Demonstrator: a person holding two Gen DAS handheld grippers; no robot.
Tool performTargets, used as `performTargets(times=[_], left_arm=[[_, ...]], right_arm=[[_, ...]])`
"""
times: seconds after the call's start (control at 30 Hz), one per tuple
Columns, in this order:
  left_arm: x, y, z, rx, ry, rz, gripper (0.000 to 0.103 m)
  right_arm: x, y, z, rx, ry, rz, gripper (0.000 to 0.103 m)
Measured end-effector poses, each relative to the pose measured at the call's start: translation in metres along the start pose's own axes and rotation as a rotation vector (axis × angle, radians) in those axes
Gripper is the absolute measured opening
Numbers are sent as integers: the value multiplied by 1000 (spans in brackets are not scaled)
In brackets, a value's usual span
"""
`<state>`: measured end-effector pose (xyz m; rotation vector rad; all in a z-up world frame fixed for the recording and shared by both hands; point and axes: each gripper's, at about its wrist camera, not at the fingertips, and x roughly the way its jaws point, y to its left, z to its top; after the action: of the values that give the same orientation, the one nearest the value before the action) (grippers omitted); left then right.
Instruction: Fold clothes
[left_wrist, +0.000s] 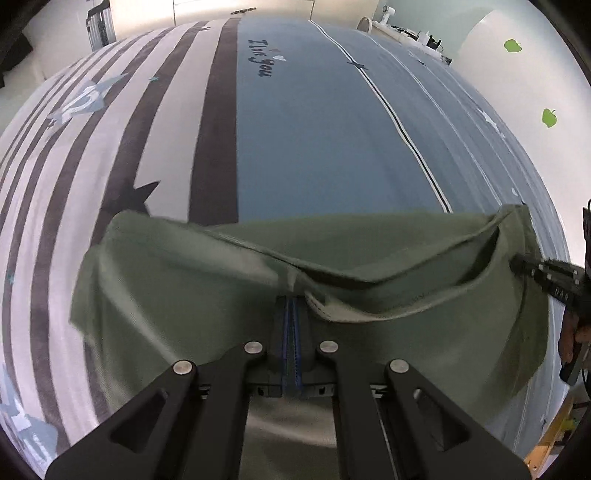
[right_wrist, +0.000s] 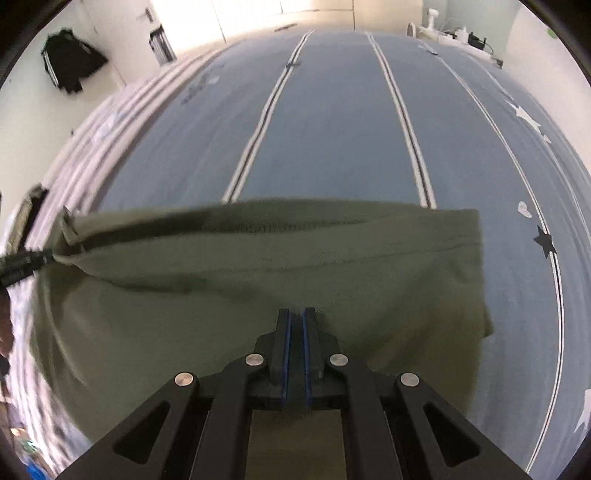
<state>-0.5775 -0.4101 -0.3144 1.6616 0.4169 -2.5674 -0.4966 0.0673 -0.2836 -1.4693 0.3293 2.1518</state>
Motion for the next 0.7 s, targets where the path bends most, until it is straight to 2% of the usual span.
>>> performTargets(times=[0.1,0.27,0.33,0.47,0.57,0.63,0.7], left_arm=[[8,8,20,-38,-40,12,1],[28,34,45,-87,-42,109,1],[21,38,47,-86,-67,134,1],[-4,30,39,-63,-95,89,1],[-16,14,22,-7,-100,74,2],[-20,8,13,19,-94,73,2],[-15,13,5,24,-72,104,2]], right_arm=[[8,-7,3,35,0,-20,5],[7,-35,6,127,-18,-53,1],[4,-42,4,144,-23,-67,1],[-6,-38,1,130,-47,-24,8],[-13,-9,-1,74,-60,38,8],[-14,9,1,38,-67,84,9],[-11,24,8,8,-71,135,9]])
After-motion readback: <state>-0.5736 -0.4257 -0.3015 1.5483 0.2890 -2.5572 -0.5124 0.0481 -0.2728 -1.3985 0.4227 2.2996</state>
